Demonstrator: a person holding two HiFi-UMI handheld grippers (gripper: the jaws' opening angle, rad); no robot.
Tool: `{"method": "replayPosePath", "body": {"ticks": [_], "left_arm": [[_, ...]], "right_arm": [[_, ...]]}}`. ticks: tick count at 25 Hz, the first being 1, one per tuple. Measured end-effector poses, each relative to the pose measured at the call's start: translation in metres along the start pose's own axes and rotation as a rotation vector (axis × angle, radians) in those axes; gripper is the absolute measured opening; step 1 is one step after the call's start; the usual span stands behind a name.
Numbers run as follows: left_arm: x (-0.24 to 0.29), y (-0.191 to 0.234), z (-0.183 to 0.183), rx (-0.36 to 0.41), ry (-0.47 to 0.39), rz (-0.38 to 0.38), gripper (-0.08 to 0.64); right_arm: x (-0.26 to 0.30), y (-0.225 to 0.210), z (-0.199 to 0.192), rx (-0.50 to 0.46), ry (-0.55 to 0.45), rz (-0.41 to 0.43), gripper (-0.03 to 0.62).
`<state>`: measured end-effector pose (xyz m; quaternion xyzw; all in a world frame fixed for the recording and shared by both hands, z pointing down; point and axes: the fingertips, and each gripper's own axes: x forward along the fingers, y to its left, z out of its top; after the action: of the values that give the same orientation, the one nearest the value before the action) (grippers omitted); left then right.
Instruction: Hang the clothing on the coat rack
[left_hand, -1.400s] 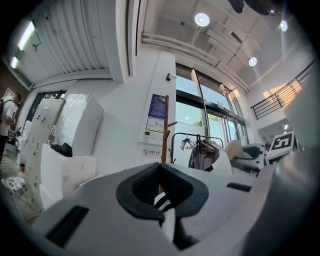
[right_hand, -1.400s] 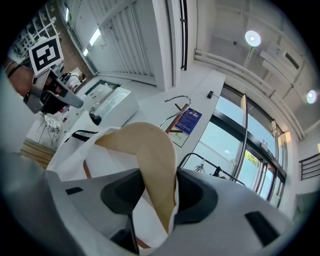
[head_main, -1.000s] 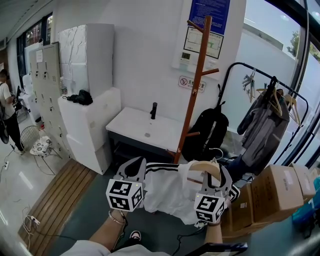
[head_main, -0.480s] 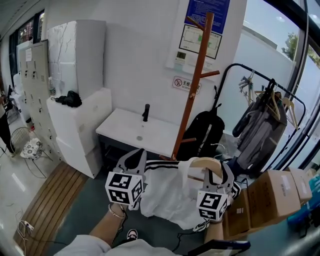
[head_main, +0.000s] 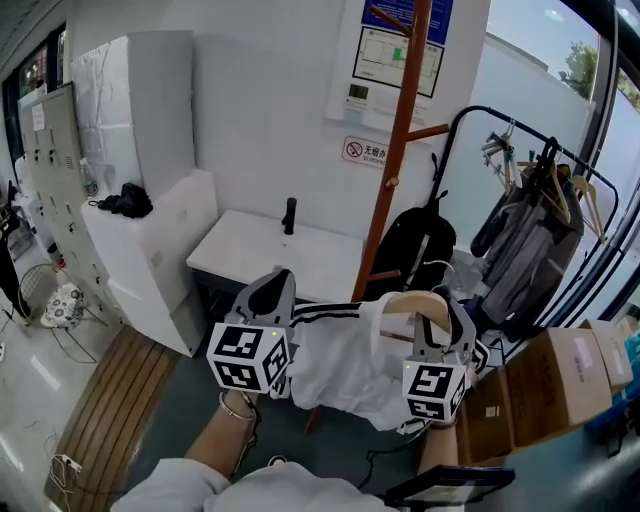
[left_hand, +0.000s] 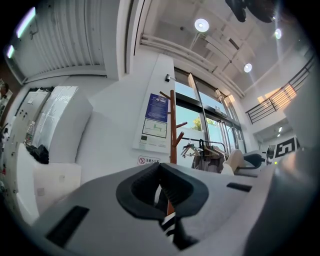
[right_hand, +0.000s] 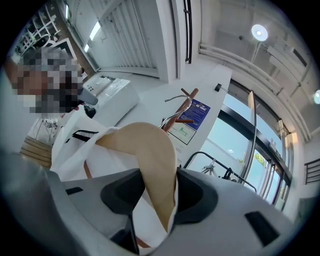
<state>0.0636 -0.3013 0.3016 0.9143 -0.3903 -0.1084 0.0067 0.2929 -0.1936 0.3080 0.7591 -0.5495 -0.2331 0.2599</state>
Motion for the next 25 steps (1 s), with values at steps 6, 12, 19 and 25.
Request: {"method": "replayPosePath", "body": {"ticks": [6, 12, 19, 25], "left_arm": [[0.027, 0.022, 0.002, -0.049, 0.006, -0.006, 0.008], [0.055, 0.03, 0.012, -0.034, -0.004, -0.051, 0.008], [0.084, 0.049, 0.008, -0.063, -0.002, -0.07, 0.008], [0.103, 0.054, -0.002, -0.11, 0.007, -0.091, 0.008]], "right_arm": [[0.025, 0.002, 0.009, 0.001, -0.012, 0.003, 0.187], [0.053, 0.006, 0.024, -0.015, -0.013, 0.013, 0.187], [0.082, 0.008, 0.032, -0.028, -0.003, 0.014, 0.187], [0.097, 0.01, 0.026, -0.017, 0.009, 0.034, 0.187]]}}
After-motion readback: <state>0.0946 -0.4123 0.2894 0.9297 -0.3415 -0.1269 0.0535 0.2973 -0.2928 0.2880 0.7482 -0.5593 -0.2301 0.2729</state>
